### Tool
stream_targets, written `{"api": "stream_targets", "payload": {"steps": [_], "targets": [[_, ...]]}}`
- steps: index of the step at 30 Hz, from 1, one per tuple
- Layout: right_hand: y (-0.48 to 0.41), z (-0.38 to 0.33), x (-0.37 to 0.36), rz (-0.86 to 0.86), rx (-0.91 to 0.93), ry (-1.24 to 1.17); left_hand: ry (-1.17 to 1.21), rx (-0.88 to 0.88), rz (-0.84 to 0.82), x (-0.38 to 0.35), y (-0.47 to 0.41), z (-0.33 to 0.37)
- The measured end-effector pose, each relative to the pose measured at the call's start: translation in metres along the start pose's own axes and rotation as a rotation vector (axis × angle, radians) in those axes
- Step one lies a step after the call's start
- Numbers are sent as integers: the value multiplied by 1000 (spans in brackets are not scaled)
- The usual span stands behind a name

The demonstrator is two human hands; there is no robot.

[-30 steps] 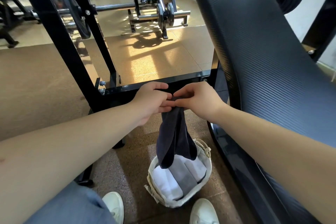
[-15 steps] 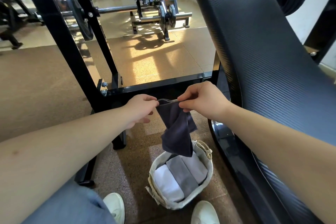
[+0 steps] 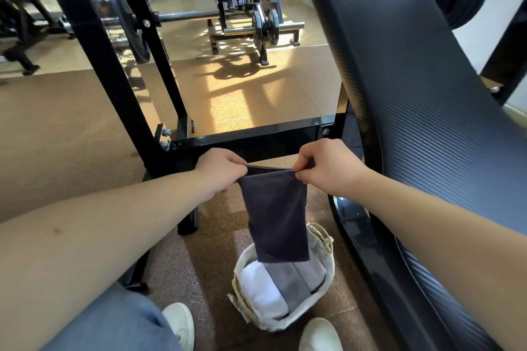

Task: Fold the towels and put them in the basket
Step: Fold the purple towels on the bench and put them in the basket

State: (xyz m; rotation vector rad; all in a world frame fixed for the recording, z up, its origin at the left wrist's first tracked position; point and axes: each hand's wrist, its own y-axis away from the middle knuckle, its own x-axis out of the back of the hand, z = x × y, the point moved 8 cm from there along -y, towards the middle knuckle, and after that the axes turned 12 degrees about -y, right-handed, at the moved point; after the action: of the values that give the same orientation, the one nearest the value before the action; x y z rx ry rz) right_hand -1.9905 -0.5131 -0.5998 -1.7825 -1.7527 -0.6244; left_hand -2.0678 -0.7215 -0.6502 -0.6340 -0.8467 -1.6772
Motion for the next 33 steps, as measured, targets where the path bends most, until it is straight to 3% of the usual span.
{"api": "stream_targets", "payload": {"steps": [6, 16, 19, 23, 27, 33], "targets": [[0, 10, -4, -2, -45, 102, 72, -76, 23, 12, 3, 11], [1, 14, 7, 74, -101, -4, 228, -66, -211, 3, 0, 5], [0, 21, 14, 128, -159, -110, 229, -189, -314, 5, 1, 9], [-1, 31, 7, 123, -233, -295, 34, -336, -285, 9, 6, 14], [-1, 40, -5, 54, -300, -385, 130, -250, -293, 0, 6, 10], [-5, 44, -5, 111, -383, -664, 248, -181, -336, -5, 4, 9]]}}
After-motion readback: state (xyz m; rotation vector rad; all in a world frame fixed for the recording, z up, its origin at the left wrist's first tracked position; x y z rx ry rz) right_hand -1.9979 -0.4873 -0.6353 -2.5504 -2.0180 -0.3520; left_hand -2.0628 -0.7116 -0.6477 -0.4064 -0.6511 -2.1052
